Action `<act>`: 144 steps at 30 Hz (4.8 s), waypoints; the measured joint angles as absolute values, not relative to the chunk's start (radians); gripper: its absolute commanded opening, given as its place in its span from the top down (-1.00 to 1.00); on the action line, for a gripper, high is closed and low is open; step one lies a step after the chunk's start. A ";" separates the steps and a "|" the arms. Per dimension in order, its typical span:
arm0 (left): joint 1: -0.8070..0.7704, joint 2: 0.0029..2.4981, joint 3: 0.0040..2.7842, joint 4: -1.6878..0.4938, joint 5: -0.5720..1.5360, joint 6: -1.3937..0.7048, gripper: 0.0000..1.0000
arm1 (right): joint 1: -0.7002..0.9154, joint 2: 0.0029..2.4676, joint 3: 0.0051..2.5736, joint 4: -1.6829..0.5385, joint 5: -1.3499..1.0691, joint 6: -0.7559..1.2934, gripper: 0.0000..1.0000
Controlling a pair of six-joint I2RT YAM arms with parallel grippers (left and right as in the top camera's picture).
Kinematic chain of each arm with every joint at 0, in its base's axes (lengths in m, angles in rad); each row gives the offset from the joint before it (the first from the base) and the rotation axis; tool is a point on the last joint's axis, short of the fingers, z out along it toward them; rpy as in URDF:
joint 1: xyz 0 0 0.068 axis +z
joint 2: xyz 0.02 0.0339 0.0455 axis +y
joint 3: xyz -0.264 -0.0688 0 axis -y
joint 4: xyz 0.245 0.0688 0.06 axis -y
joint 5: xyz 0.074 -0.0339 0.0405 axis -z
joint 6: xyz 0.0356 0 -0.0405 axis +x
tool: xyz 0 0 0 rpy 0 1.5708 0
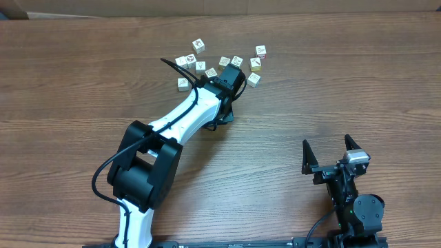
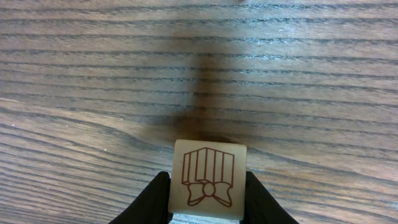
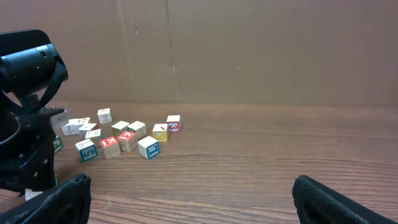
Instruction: Form a horizontal line
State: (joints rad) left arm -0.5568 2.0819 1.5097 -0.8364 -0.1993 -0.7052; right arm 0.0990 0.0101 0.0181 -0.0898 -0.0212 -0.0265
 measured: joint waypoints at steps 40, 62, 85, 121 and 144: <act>-0.557 2.091 1.510 -0.783 -0.267 -0.708 0.41 | 0.099 0.010 0.018 -0.090 -0.021 -0.027 -1.00; -0.557 2.091 1.509 -0.754 -0.282 -0.700 0.41 | 0.099 0.010 0.018 -0.089 -0.021 -0.027 -1.00; -0.557 2.091 1.509 -0.771 -0.281 -0.700 0.36 | 0.099 0.010 0.018 -0.090 -0.021 -0.027 -1.00; -0.557 2.091 1.509 -0.770 -0.273 -0.688 0.11 | 0.099 0.010 0.018 -0.090 -0.021 -0.026 -1.00; -0.557 2.091 1.509 -0.770 -0.258 -0.647 0.38 | 0.099 0.010 0.018 -0.090 -0.021 -0.027 -1.00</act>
State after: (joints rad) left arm -0.5568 2.0911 1.5093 -0.7696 -0.2581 -0.6472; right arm 0.0990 0.0101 0.0181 -0.0898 -0.0212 -0.0265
